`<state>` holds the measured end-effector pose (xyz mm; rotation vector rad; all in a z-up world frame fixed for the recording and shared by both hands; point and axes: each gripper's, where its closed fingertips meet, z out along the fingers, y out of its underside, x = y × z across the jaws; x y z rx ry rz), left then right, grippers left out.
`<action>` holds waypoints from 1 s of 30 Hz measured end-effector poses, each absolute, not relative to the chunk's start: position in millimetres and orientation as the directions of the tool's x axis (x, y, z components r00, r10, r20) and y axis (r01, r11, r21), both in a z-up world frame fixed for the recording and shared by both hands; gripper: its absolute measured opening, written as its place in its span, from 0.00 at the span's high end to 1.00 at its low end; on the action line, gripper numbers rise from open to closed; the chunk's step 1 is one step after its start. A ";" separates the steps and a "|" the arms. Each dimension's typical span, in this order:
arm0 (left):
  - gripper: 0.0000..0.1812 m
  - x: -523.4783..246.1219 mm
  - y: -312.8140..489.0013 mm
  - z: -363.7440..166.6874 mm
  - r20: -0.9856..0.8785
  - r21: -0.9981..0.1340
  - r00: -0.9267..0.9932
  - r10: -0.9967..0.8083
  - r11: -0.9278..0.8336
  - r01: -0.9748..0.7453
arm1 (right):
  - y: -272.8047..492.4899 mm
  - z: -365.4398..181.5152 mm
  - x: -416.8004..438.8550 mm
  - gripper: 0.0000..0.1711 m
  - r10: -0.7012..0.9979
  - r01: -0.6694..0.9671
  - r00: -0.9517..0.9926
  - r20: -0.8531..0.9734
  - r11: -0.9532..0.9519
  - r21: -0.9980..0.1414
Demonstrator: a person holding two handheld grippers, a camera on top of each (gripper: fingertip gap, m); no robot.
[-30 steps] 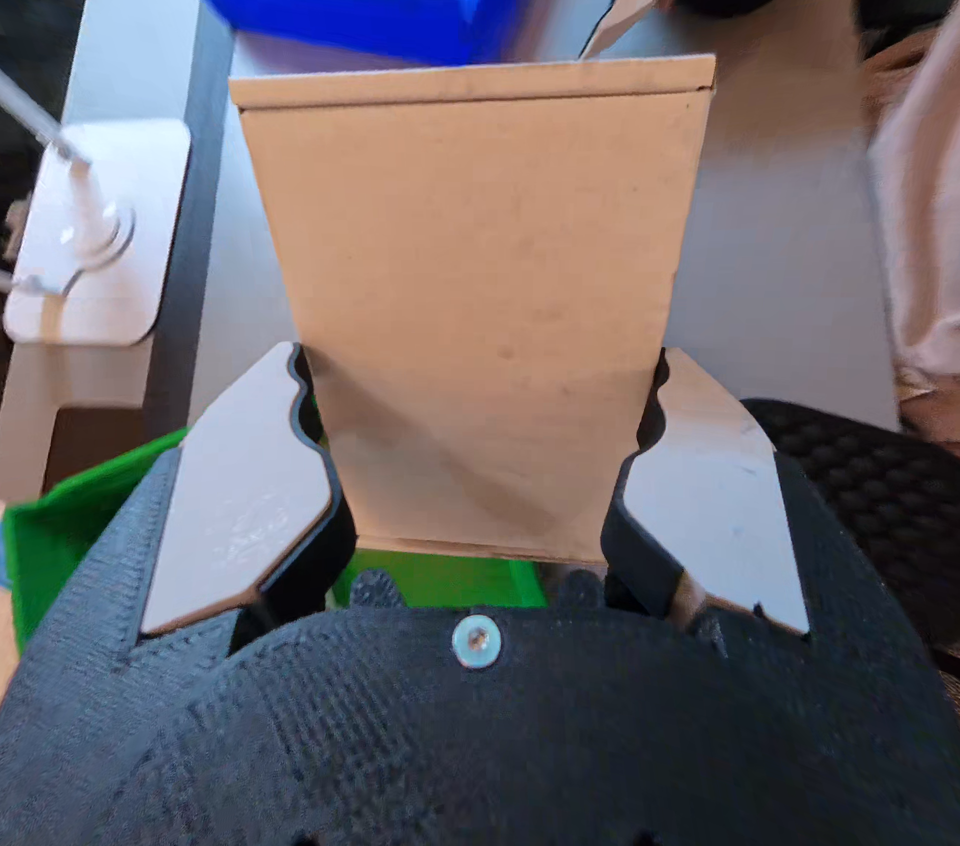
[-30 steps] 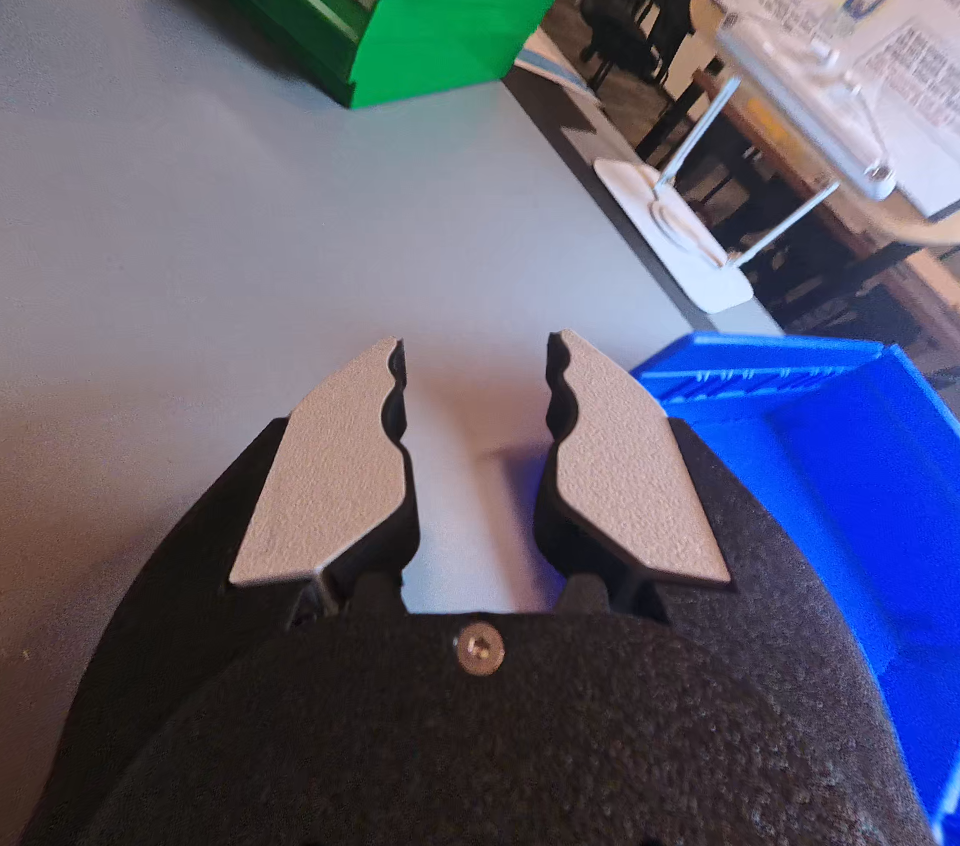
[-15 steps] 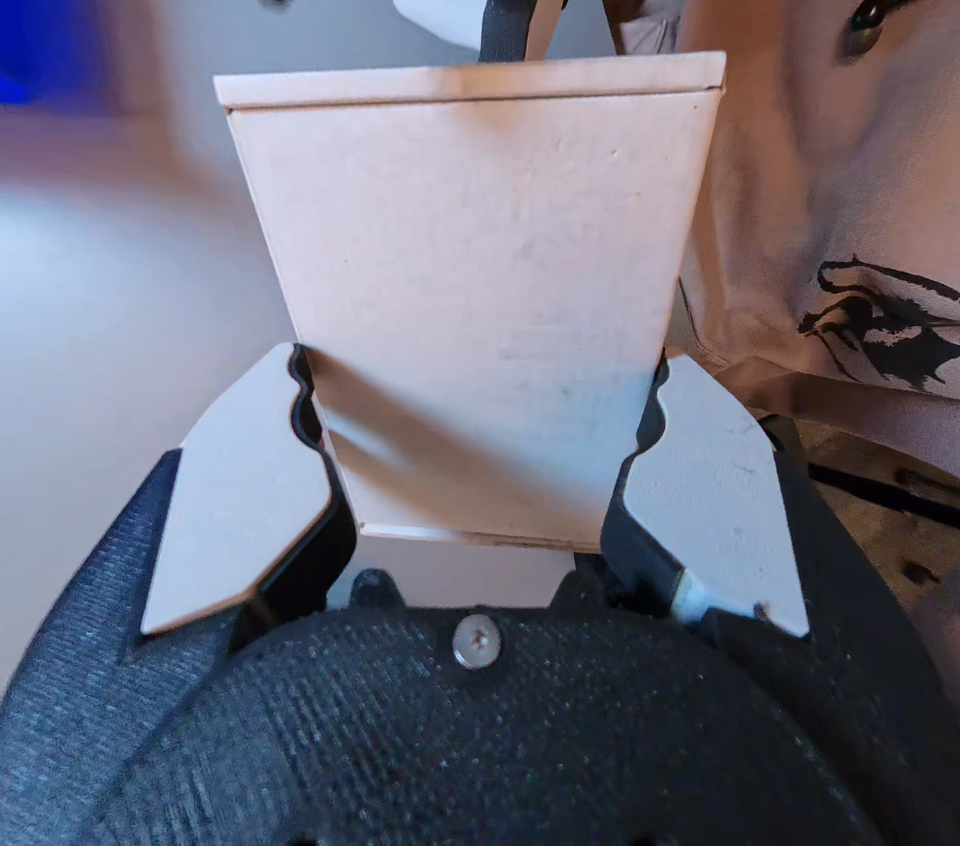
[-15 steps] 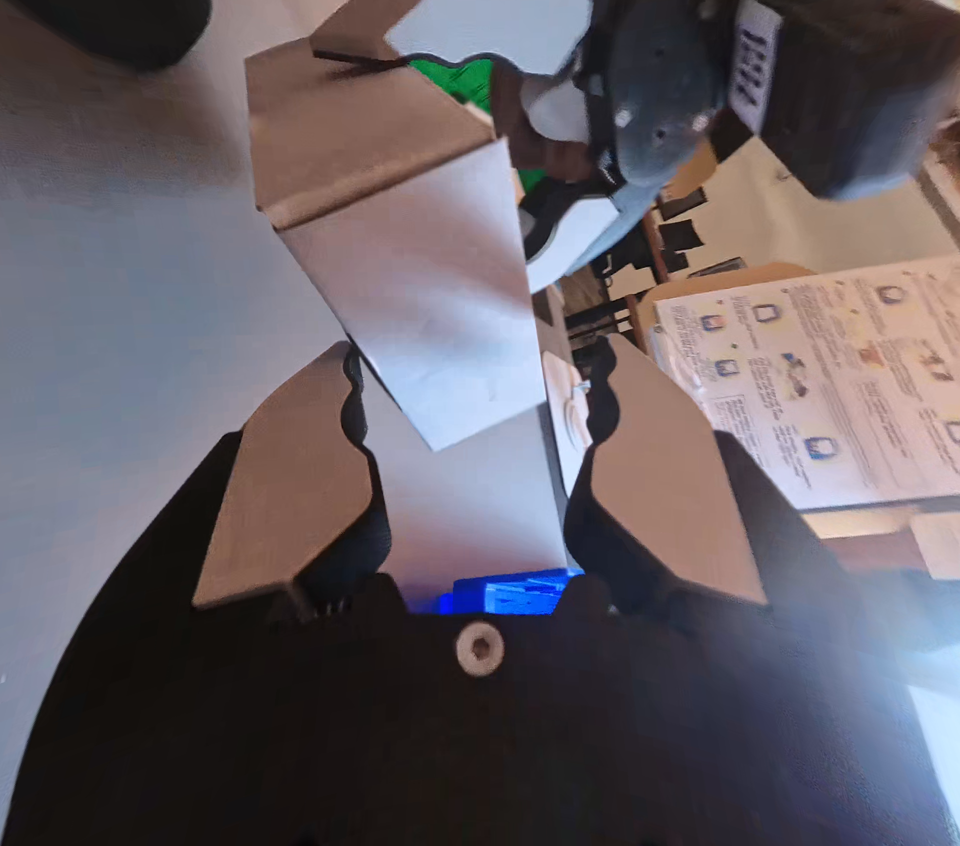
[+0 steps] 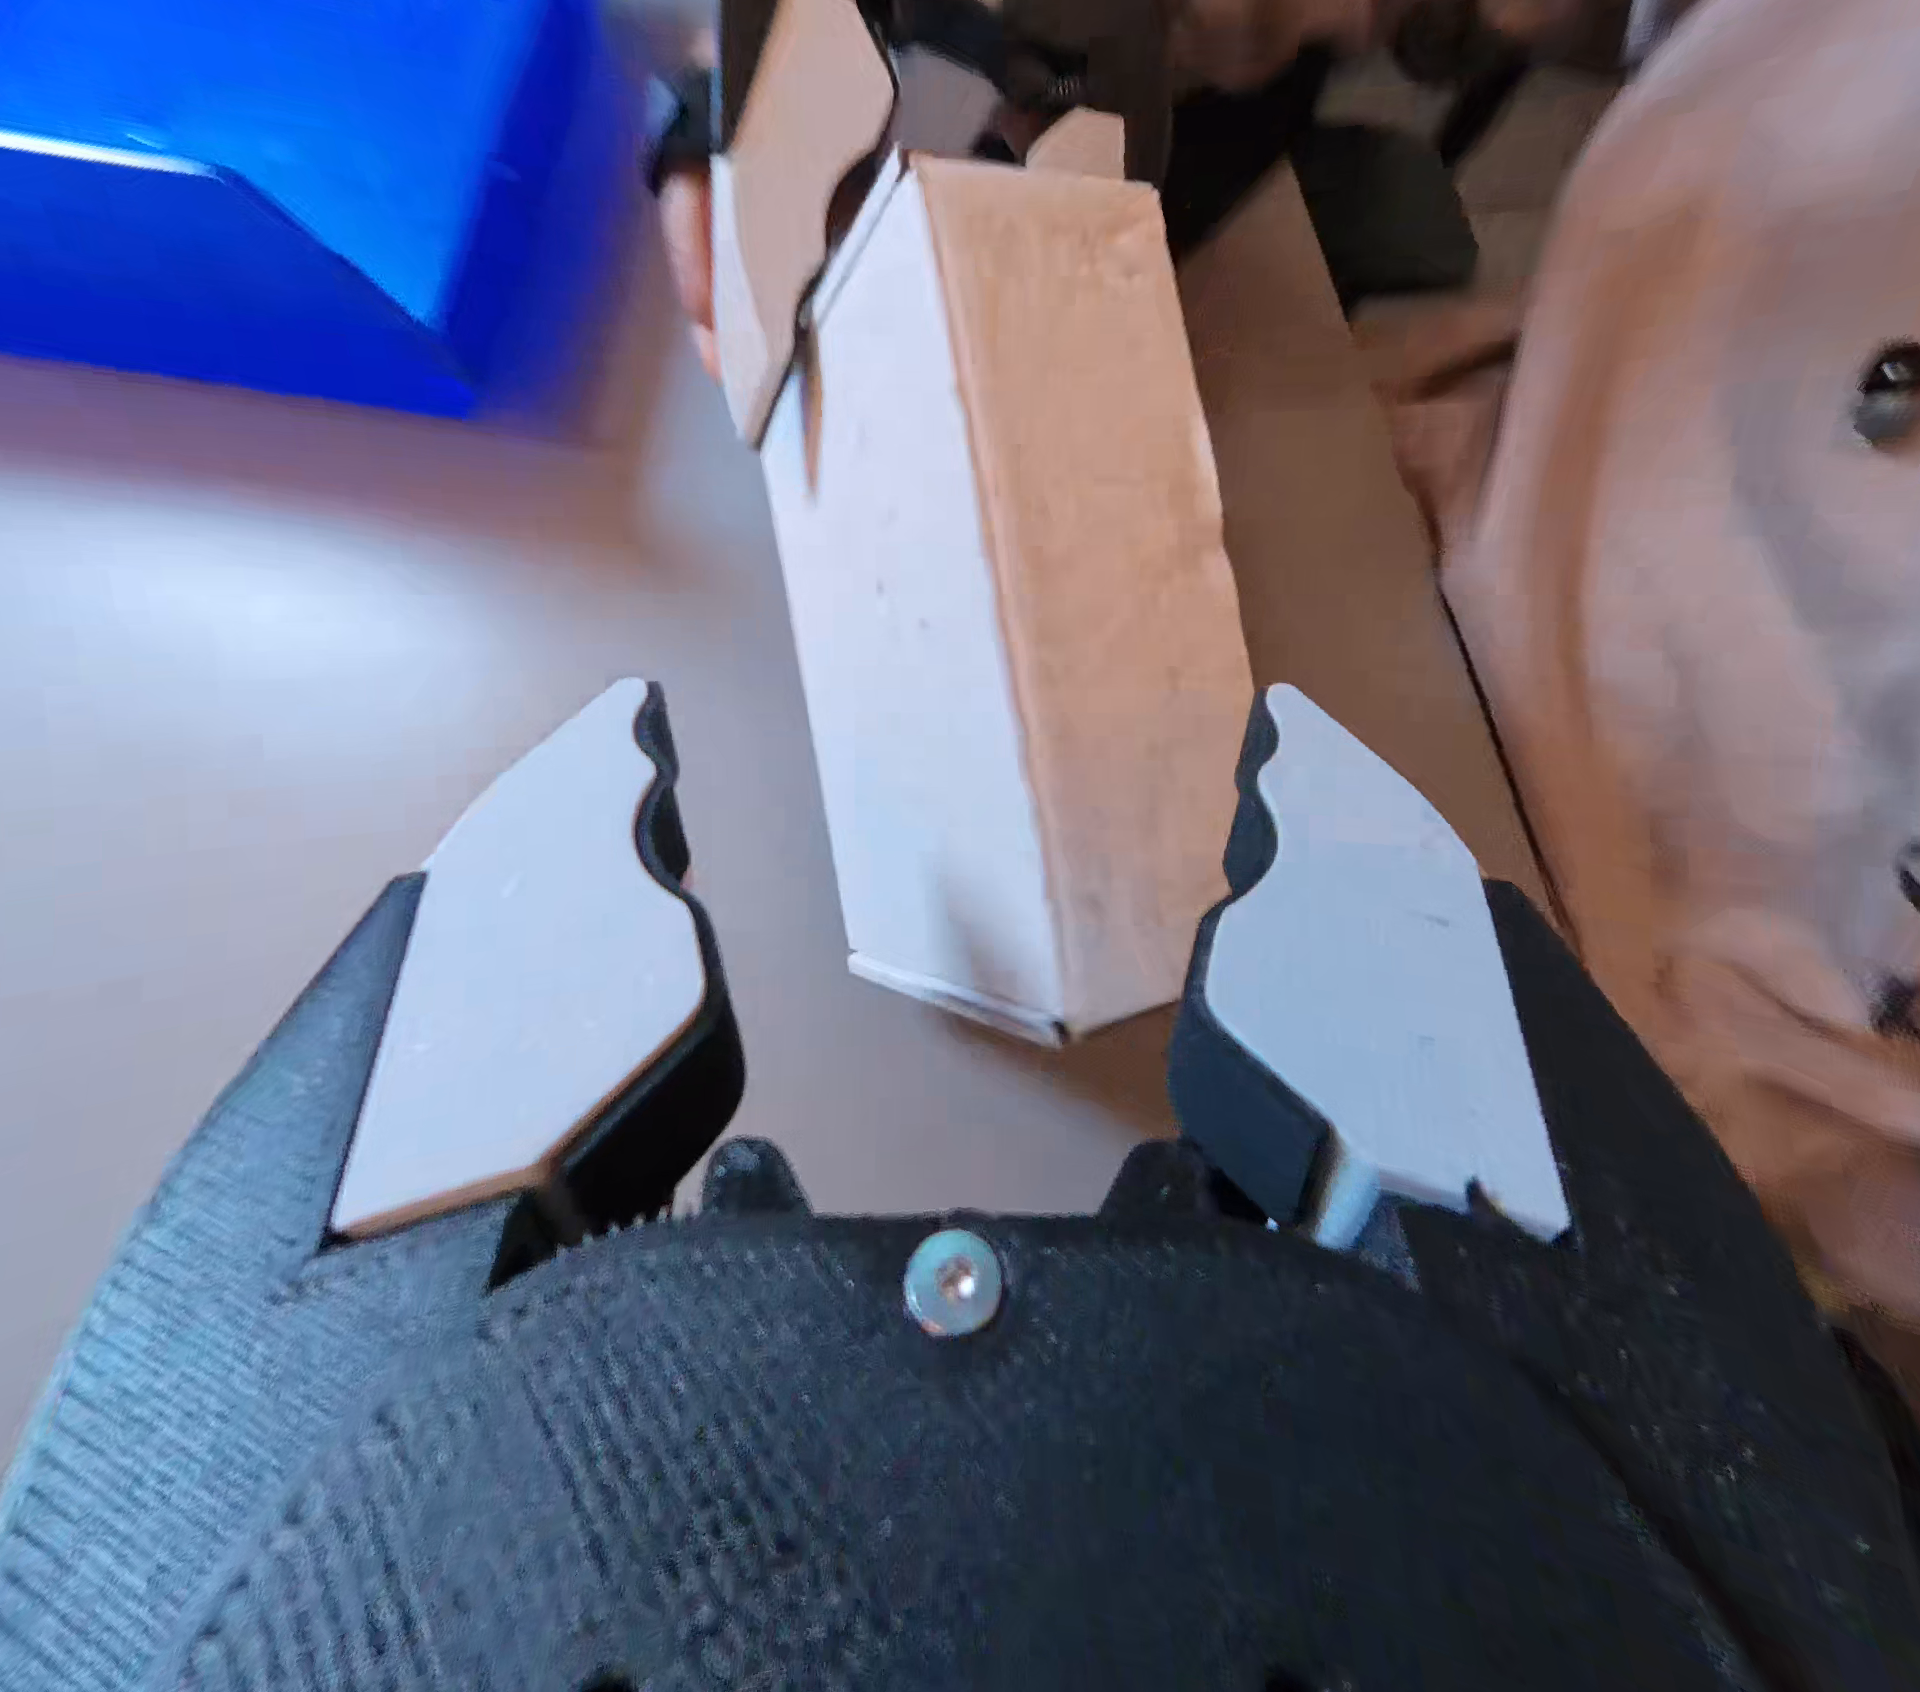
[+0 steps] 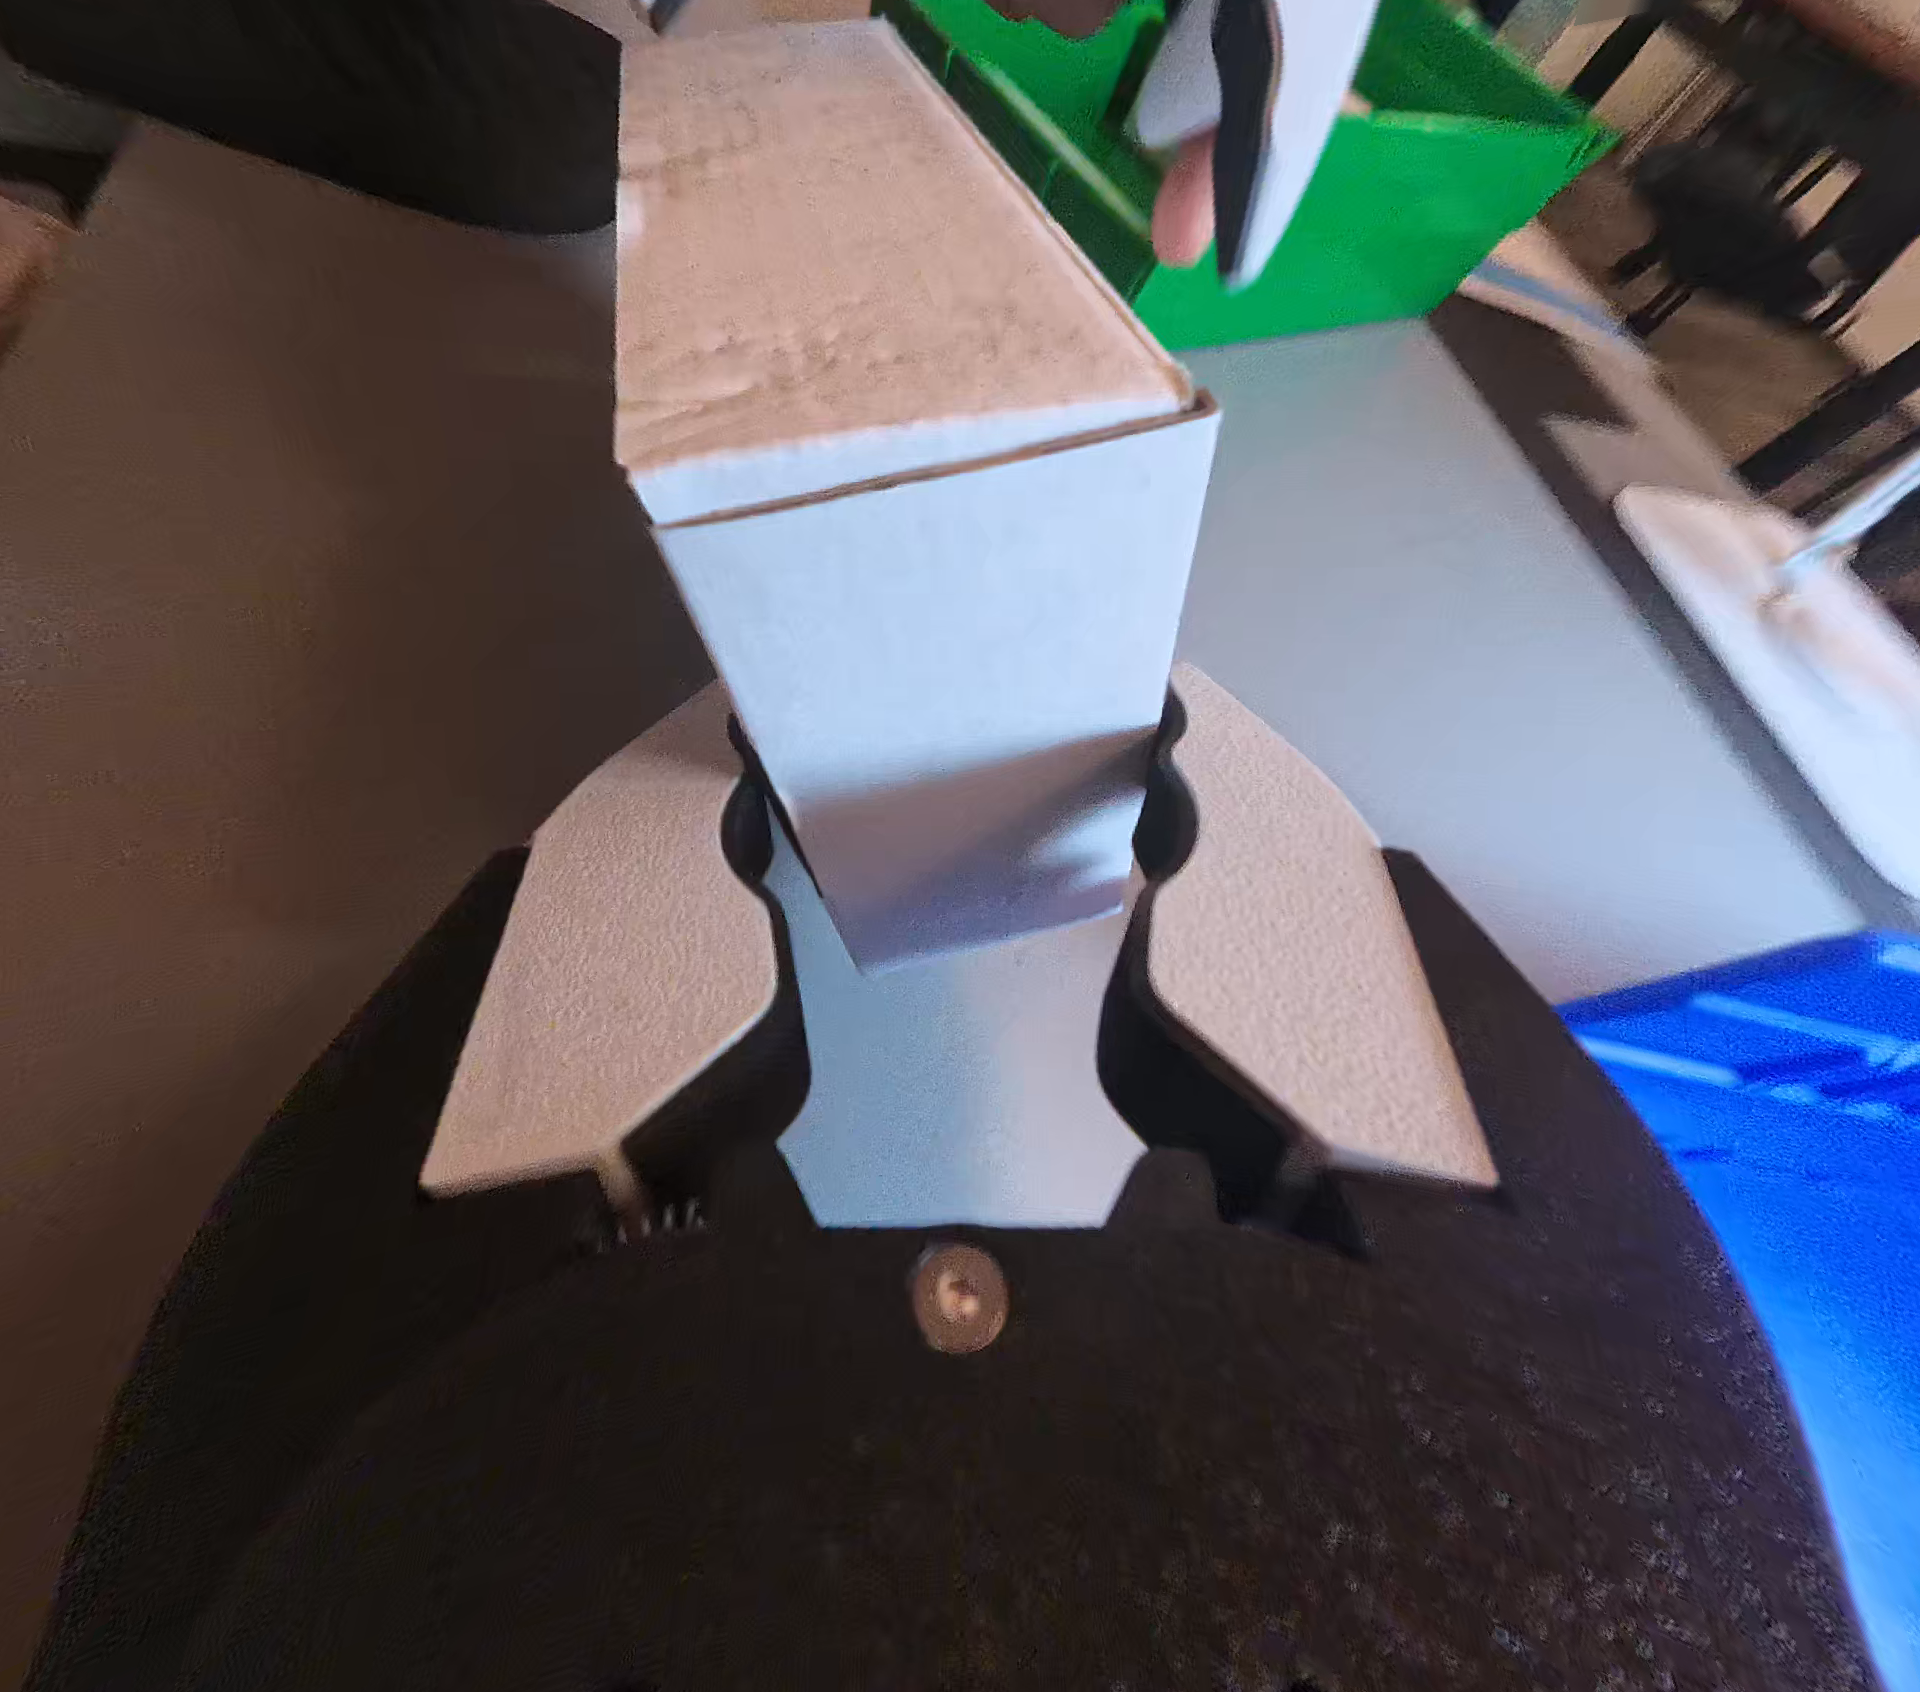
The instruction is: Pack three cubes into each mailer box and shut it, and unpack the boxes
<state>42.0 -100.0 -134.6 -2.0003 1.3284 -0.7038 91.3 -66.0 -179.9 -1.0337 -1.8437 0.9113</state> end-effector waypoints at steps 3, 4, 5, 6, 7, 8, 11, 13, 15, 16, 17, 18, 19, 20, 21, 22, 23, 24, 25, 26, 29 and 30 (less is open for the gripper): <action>0.43 34.4 -91.7 -139.1 0.001 -0.844 0.508 -0.861 -0.273 -0.461 | -57.9 -195.0 94.8 0.60 0.934 0.401 -0.336 0.122 0.259 -0.879; 0.42 33.0 -92.1 -142.3 -0.018 -0.870 0.545 -0.838 -0.256 -0.423 | -55.5 -199.9 95.0 0.60 0.938 0.435 -0.335 0.091 0.240 -0.868; 0.43 30.7 -92.6 -144.6 -0.029 -0.893 0.584 -0.811 -0.242 -0.380 | -52.9 -203.2 94.7 0.60 0.943 0.463 -0.327 0.067 0.222 -0.858; 0.44 26.2 -91.6 -148.1 -0.058 -0.908 0.627 -0.777 -0.221 -0.357 | -51.4 -205.9 95.0 0.60 0.946 0.488 -0.322 0.042 0.204 -0.848; 0.44 23.2 -93.8 -151.2 -0.078 -0.917 0.649 -0.757 -0.200 -0.344 | -50.0 -209.5 96.4 0.60 0.946 0.520 -0.322 0.023 0.197 -0.831; 0.44 22.3 -98.2 -152.3 -0.073 -0.928 0.656 -0.751 -0.189 -0.320 | -47.9 -211.9 97.5 0.60 0.948 0.537 -0.319 0.020 0.198 -0.820; 0.46 15.8 -101.7 -163.9 -0.001 -0.935 0.688 -0.726 -0.243 -0.258 | -45.9 -213.2 97.3 0.60 0.948 0.541 -0.319 0.016 0.196 -0.818; 0.45 14.6 -98.6 -184.8 0.006 -0.912 0.706 -0.708 -0.293 -0.286 | -47.3 -212.9 94.5 0.60 0.946 0.535 -0.322 0.022 0.201 -0.821; 0.44 23.0 -97.2 -199.6 0.005 -0.893 0.708 -0.706 -0.322 -0.315 | -50.7 -212.4 90.3 0.60 0.947 0.528 -0.320 0.033 0.207 -0.824; 0.42 27.0 -93.5 -202.7 -0.010 -0.890 0.722 -0.692 -0.323 -0.321 | -51.4 -213.7 88.9 0.58 0.950 0.537 -0.311 0.035 0.206 -0.818; 0.43 25.8 -86.8 -204.5 -0.041 -0.888 0.750 -0.660 -0.321 -0.331 | -48.6 -216.5 88.9 0.58 0.955 0.552 -0.294 0.048 0.210 -0.807; 0.45 24.0 -81.5 -204.2 -0.060 -0.887 0.770 -0.635 -0.320 -0.333 | -47.4 -216.3 89.4 0.58 0.956 0.548 -0.288 0.049 0.206 -0.811; 0.47 22.5 -77.1 -203.5 -0.057 -0.890 0.786 -0.616 -0.325 -0.319 | -47.3 -214.7 89.6 0.58 0.958 0.539 -0.284 0.040 0.194 -0.820; 0.49 21.1 -73.6 -202.6 -0.054 -0.894 0.797 -0.602 -0.327 -0.308 | -49.0 -212.9 89.8 0.59 0.956 0.528 -0.292 0.032 0.189 -0.828; 0.47 20.9 -71.5 -201.6 -0.069 -0.895 0.794 -0.605 -0.313 -0.317 | -50.2 -210.5 88.7 0.59 0.954 0.512 -0.296 0.045 0.199 -0.836; 0.44 20.6 -69.9 -201.1 -0.088 -0.895 0.787 -0.610 -0.298 -0.331 | -50.4 -208.5 87.8 0.59 0.951 0.498 -0.301 0.069 0.218 -0.839; 0.44 21.2 -70.0 -200.8 -0.093 -0.896 0.777 -0.622 -0.288 -0.337 | -50.9 -207.2 87.4 0.59 0.948 0.489 -0.308 0.083 0.233 -0.841; 0.44 22.4 -70.9 -200.4 -0.087 -0.899 0.769 -0.634 -0.283 -0.335 | -52.6 -206.6 87.7 0.59 0.943 0.483 -0.323 0.076 0.234 -0.844; 0.44 25.5 -72.8 -199.6 -0.080 -0.902 0.753 -0.653 -0.274 -0.333 | -54.3 -207.9 88.2 0.59 0.939 0.483 -0.338 0.058 0.226 -0.846; 0.45 28.6 -74.0 -199.3 -0.083 -0.902 0.742 -0.665 -0.266 -0.339 | -54.3 -211.6 88.3 0.59 0.938 0.493 -0.345 0.041 0.218 -0.842; 0.47 28.9 -71.1 -200.9 -0.108 -0.894 0.751 -0.652 -0.266 -0.360 | -47.3 -215.7 88.6 0.60 0.945 0.511 -0.324 0.044 0.214 -0.833; 0.48 27.4 -70.0 -201.5 -0.108 -0.890 0.760 -0.641 -0.278 -0.361 | -42.6 -214.6 88.4 0.59 0.951 0.516 -0.302 0.061 0.217 -0.829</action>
